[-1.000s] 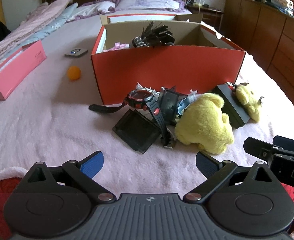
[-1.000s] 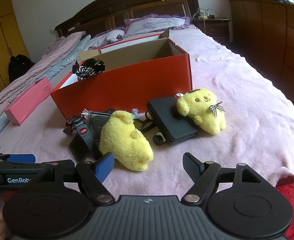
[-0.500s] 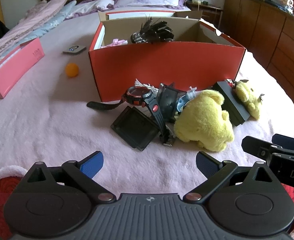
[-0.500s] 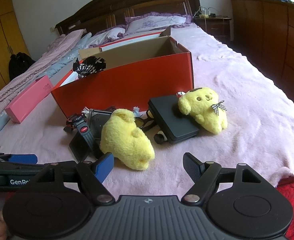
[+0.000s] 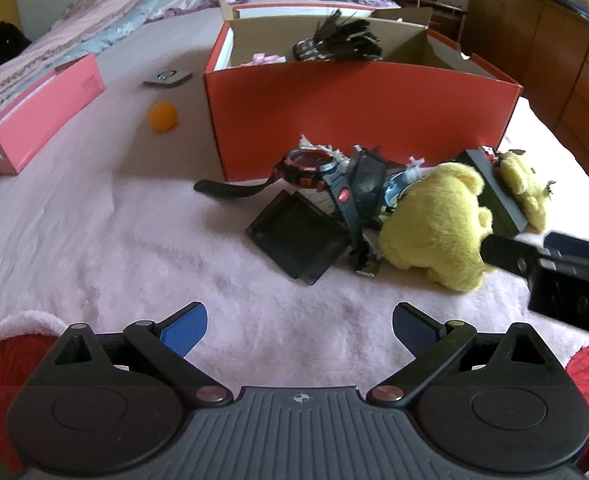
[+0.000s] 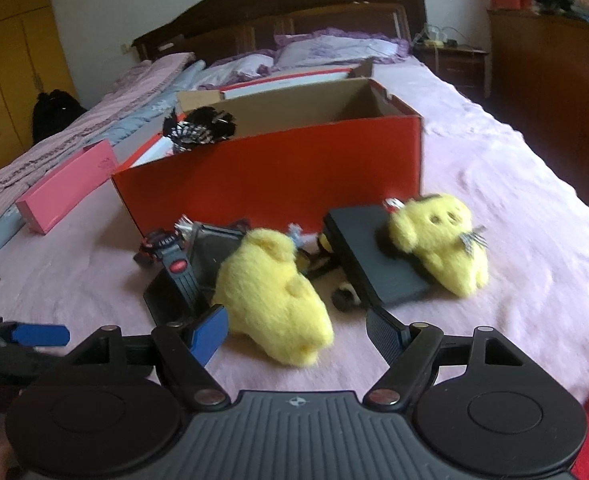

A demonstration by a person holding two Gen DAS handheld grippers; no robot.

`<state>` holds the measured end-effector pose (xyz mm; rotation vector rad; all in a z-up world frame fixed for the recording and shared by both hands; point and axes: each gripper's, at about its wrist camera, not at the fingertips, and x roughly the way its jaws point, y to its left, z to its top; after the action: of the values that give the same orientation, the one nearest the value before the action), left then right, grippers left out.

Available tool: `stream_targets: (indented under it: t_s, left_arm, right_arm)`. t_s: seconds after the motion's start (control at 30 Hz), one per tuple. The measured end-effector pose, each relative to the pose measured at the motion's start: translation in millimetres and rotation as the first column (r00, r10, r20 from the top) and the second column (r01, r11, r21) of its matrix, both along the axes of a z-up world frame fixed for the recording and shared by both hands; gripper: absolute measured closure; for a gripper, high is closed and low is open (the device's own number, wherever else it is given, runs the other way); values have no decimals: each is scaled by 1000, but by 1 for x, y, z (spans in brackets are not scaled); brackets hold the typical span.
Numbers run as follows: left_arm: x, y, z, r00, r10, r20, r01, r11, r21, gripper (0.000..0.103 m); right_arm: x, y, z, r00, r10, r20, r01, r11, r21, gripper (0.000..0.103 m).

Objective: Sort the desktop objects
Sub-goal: 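Grasp the yellow plush toy with the right gripper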

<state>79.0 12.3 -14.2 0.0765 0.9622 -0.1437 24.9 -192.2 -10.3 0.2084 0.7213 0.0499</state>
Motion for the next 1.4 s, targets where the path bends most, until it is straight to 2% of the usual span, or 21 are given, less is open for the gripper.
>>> stream_targets:
  t_s: [0.07,0.23,0.3,0.33,0.53,0.57,0.67,0.83,0.93,1.0,1.07,1.13,1.23,1.27,1.3,1.4]
  left_arm:
    - [1,2,-1,1000,7,-4,-7,1000,-2,3]
    - [0,7,-1,1000,20,-2,-20,1000,-2,3]
    - [0,10,0,1000,28,2,-28,1000,-3,3]
    - [1,12,1,999,33,5,-33,999,-4,3]
    - [2,20,0,999,45,11,-45,999,3,3]
    - [2,21,0,999,43,8,-42,999,-12,3]
    - [2,21,2,1000,21,6,-21,998,-56,3]
    - [3,11,3,1000,-18,12,19,997,-71,3]
    - [7,5,4,999,-27,32,28,998,-49,3]
    - [17,3,6,998,-26,55,28,998,-52,3]
    - [31,0,2,998,-16,54,20,998,-65,3]
    - [46,-4,-4,999,-5,45,8,997,-83,8]
    - [65,-8,-13,999,-2,34,6,992,-124,32]
    - [70,-10,-17,1000,-4,28,7,992,-130,44]
    - [75,-11,-20,1000,-13,19,16,990,-138,49]
    - [82,-16,-26,998,-61,17,63,981,-183,49]
  right_arm:
    - [11,2,-1,1000,20,20,-20,1000,2,25]
    - [14,6,-5,994,107,4,-107,994,20,28]
    - [16,8,-7,990,142,-2,-142,989,27,44]
    - [16,9,-8,987,159,-5,-159,987,31,46]
    - [20,14,-13,965,262,-21,-261,964,57,49]
    - [17,9,-13,961,276,-25,-272,957,96,48]
    - [7,-3,-12,966,257,-27,-251,959,132,47]
    - [6,-5,-15,975,221,-26,-218,972,81,47]
    - [6,0,-22,981,188,-46,-188,982,3,49]
    - [8,0,-26,983,177,-58,-178,984,-16,51]
    - [7,-1,-30,985,163,-58,-163,987,5,51]
    - [7,-1,-31,987,150,-50,-149,989,11,51]
    - [10,-1,-33,989,139,-43,-138,990,14,52]
    - [11,-1,-33,990,137,-42,-136,991,13,53]
    - [11,0,-34,990,137,-44,-137,991,13,53]
    - [13,1,-36,989,138,-47,-138,990,12,53]
